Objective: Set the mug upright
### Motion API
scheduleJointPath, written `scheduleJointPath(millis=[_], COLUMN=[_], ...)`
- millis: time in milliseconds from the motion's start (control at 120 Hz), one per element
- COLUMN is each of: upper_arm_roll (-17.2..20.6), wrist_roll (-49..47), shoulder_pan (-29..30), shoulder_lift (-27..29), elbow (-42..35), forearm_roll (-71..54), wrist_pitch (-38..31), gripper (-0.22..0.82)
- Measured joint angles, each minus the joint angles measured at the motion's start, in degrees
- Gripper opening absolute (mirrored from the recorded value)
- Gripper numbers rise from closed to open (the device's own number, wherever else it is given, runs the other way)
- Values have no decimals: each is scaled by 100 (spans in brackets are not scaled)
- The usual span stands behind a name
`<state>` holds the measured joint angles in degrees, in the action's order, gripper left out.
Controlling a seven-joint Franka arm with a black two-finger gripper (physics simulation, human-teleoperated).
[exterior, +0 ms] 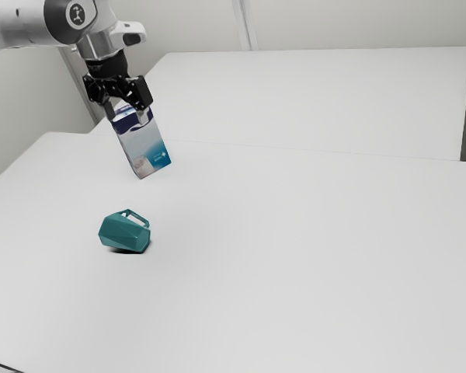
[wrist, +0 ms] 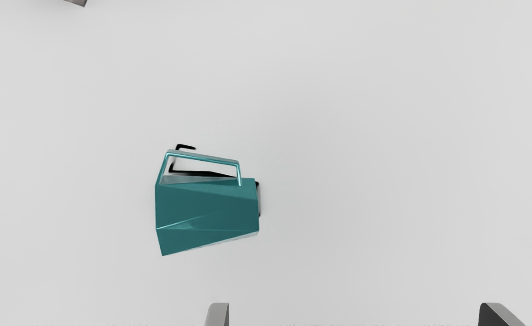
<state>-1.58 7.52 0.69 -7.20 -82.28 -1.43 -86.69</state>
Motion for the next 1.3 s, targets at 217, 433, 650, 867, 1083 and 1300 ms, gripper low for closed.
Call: scheduleJointPath(millis=[217, 433, 650, 867, 1083, 1300], upper_arm_roll=[1, -11, -731, -1718, -2067, -2074], wrist_roll=[-95, -164, 22, 741, 1638, 2530], shoulder_pan=[-2, -19, 70, 191, 1019, 1499], shoulder_lift=[7, 99, 615, 631, 104, -661], elbow=[-1, -114, -464, -877, -943, -970], forearm_roll=[3, 105, 933, 1834, 2510, 3069], wrist_pitch=[57, 186, 615, 785, 911, 987], gripper=[60, 60, 60, 60, 60, 60])
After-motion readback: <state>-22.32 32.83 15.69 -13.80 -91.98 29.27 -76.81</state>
